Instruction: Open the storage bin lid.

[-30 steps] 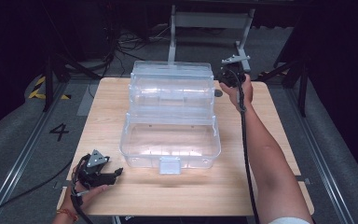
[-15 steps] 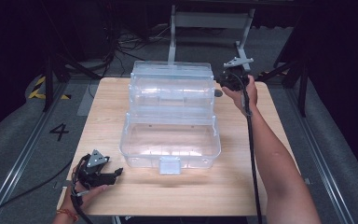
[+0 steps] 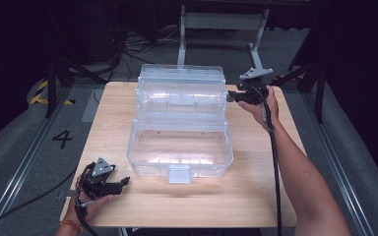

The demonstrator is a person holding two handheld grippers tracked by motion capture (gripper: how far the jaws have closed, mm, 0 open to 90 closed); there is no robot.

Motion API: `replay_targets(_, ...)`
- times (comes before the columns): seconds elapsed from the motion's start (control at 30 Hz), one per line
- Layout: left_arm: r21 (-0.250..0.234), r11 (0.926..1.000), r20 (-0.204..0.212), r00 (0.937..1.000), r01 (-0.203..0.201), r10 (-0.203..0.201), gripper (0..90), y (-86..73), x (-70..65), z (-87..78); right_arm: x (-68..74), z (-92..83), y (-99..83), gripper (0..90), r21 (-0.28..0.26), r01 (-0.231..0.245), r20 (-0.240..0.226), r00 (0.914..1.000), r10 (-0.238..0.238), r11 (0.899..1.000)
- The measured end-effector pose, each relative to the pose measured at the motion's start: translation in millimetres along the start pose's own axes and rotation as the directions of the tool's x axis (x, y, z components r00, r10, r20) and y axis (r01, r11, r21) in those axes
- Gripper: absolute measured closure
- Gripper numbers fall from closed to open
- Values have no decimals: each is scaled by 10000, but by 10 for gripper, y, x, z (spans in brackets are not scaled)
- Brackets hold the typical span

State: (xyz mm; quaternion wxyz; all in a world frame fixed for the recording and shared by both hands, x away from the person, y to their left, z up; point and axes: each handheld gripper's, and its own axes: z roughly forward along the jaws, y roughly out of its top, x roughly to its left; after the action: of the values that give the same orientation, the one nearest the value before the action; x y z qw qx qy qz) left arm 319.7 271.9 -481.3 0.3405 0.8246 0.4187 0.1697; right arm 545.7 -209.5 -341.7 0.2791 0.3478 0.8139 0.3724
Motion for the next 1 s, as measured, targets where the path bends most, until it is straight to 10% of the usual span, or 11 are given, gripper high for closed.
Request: replay_targets(1.0, 0, 10000, -23, 10000, 17, -17, 274, -1, -2, 0, 265, -624, -703, 388, 394, 700, -229, 9973, -691, 9968)
